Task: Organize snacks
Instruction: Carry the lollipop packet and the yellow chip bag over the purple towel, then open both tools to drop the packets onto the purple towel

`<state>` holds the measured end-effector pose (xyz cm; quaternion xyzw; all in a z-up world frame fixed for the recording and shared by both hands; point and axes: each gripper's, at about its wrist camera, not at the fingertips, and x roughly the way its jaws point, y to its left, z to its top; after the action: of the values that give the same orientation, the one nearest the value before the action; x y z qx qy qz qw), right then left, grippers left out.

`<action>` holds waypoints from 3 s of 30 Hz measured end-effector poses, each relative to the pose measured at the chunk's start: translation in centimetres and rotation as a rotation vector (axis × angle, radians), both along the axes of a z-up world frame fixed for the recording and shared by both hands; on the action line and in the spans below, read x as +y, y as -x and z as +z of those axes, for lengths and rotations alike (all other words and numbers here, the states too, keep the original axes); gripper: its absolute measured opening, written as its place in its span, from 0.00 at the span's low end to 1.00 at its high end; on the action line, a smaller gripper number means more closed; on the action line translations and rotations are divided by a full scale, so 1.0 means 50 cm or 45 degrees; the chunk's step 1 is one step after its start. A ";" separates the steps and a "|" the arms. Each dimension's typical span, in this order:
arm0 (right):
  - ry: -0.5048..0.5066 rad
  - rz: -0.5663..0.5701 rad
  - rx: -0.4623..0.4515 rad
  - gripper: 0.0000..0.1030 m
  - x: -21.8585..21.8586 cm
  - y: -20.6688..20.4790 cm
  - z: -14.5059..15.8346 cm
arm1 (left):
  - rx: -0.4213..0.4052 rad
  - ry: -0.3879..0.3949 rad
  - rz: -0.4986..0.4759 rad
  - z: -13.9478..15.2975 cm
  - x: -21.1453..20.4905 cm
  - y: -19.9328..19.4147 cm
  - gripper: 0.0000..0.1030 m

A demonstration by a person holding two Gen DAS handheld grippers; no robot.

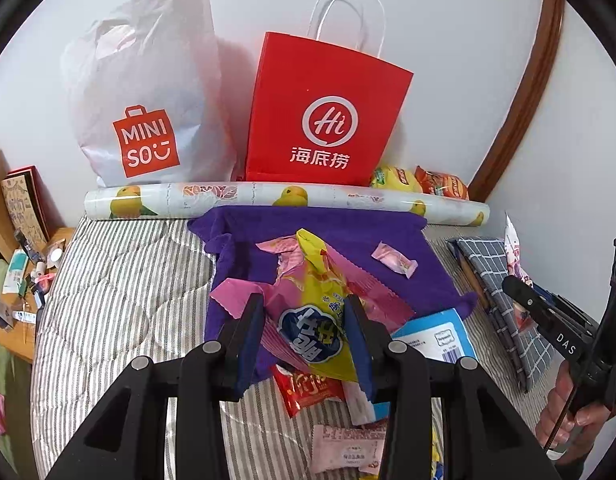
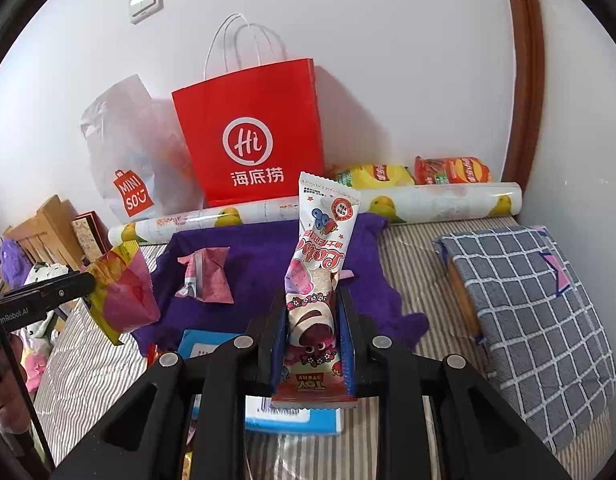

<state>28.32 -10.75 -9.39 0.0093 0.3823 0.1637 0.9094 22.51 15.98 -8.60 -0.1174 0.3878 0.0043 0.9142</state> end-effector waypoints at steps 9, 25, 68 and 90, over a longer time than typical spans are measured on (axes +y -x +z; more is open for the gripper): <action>-0.011 0.023 0.009 0.22 0.033 -0.053 -0.015 | 0.004 0.024 0.024 -0.024 0.022 -0.039 0.37; -0.068 0.018 0.039 0.22 0.057 -0.152 -0.051 | 0.028 0.042 0.047 -0.058 0.034 -0.117 0.37; 0.072 0.015 0.257 0.47 0.062 -0.199 -0.209 | 0.181 0.080 0.105 -0.175 0.055 -0.156 0.46; -0.067 0.132 0.183 0.59 0.084 -0.168 -0.176 | 0.119 0.151 0.131 -0.141 0.065 -0.140 0.59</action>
<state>36.72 -6.54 -18.16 0.0252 0.4421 0.2193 0.8694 29.53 19.24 -15.63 -0.1907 0.4232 0.0336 0.8851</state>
